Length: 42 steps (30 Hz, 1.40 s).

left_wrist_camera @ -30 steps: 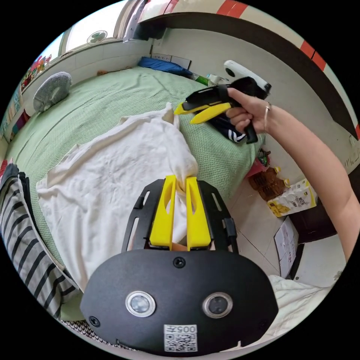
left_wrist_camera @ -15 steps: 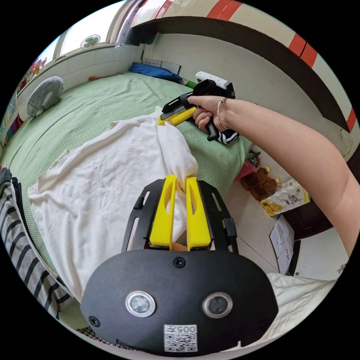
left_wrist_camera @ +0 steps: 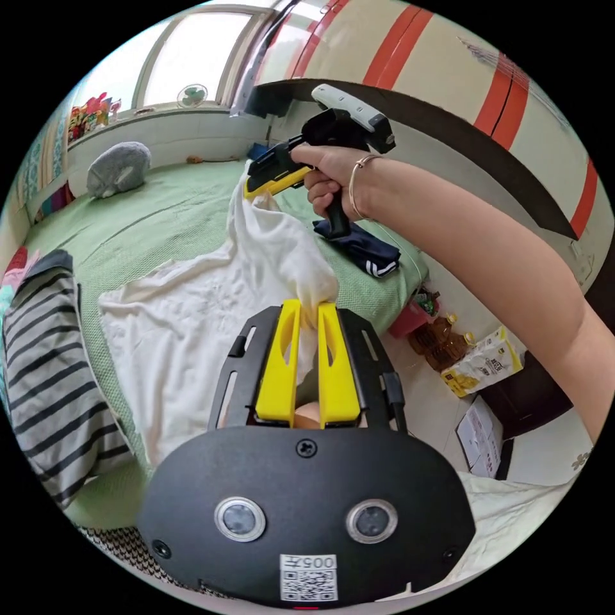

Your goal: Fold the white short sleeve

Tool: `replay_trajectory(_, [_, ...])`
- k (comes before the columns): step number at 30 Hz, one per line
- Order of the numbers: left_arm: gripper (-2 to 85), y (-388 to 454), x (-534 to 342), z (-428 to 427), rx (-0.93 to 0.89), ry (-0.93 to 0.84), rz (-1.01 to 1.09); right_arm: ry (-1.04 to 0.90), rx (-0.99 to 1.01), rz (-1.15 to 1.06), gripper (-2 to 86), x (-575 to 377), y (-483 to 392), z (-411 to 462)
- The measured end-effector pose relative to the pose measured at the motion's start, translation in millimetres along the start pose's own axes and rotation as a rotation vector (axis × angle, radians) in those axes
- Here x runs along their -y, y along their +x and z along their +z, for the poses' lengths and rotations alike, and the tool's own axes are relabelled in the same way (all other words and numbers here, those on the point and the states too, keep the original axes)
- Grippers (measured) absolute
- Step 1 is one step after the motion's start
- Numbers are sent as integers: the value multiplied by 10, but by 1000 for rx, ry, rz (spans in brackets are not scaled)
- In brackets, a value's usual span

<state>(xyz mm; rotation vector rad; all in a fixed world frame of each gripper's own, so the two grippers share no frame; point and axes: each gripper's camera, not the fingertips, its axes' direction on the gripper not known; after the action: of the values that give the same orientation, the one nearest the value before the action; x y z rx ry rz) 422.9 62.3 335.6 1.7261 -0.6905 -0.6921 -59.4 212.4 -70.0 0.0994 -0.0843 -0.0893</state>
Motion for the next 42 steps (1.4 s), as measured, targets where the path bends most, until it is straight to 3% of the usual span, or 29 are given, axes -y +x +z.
replay_trajectory(8, [58,-775,-598,-586,67,20,-236,-65,-44,-219,23,119,-1623,592])
replay_trajectory(16, [81,-1522,-1389,-642,147,-75,-537,-171,40,-247,56,118,-2349,1418])
replay_trajectory(24, [101,-1712,-1439,-769,173,-44,-521,-110,-77,-494,55,-326,-2099,1142])
replay_trajectory(29, [111,-1706,-1286,-642,175,-50,-497,-243,-54,-611,36,-1046,-1798,1223])
replay_trajectory(33, [107,-1764,-1317,-591,203,-90,-542,-371,-140,-626,20,-1328,-1656,1502])
replay_trajectory(38, [106,-1853,-1419,-401,243,-213,-568,-403,-41,-518,-2,-1288,-1432,1498])
replay_trajectory(42, [105,-1860,-1480,-421,244,-216,-605,-391,-97,-574,-1,-1382,-1386,1406])
